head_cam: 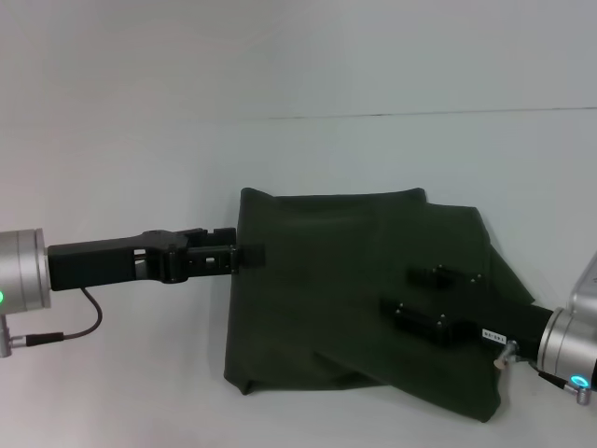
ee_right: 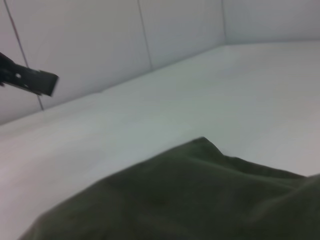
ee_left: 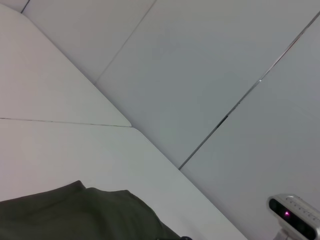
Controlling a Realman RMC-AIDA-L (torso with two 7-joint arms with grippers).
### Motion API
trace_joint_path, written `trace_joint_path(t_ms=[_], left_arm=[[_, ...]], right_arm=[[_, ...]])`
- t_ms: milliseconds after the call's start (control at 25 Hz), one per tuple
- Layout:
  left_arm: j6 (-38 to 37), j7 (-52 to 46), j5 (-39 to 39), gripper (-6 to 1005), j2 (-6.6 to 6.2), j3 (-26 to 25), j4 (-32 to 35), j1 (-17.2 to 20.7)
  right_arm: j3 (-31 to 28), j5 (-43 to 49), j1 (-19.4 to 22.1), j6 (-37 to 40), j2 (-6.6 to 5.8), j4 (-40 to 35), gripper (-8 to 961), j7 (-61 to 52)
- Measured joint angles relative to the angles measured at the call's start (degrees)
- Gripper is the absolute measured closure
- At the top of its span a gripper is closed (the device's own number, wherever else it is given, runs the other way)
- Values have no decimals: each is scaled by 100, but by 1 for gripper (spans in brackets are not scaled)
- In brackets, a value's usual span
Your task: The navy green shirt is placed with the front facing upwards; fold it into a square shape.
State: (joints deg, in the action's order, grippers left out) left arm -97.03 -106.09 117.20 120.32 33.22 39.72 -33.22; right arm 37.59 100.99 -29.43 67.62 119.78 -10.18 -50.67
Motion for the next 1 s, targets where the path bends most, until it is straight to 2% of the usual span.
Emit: trace_joint_path(t_ms=[120,280,480,720,1000], left_arm=[[0,-26,-5,48,0,5,0,-1],[100,-210,37,47,-32,42,0,-13],[733,-1301,456,47,-138,157,0,-90],[1100,-2776,1291,48,-236,197,-57,-277],[1205,-3046,1755,49,-295,387,-499,-640]], right_arm=[[-159,-51,55,453,-12,-86,259,-51],[-692,-201,243,1360,-18,-402,259,-507],[-1315,-423,458,2203,-41,-941,259,-1606],[-1714,-431,697,2687,-82,-1624,259,-2667],[-2076,-418,854,2972,-168,-1704,259,-2771]])
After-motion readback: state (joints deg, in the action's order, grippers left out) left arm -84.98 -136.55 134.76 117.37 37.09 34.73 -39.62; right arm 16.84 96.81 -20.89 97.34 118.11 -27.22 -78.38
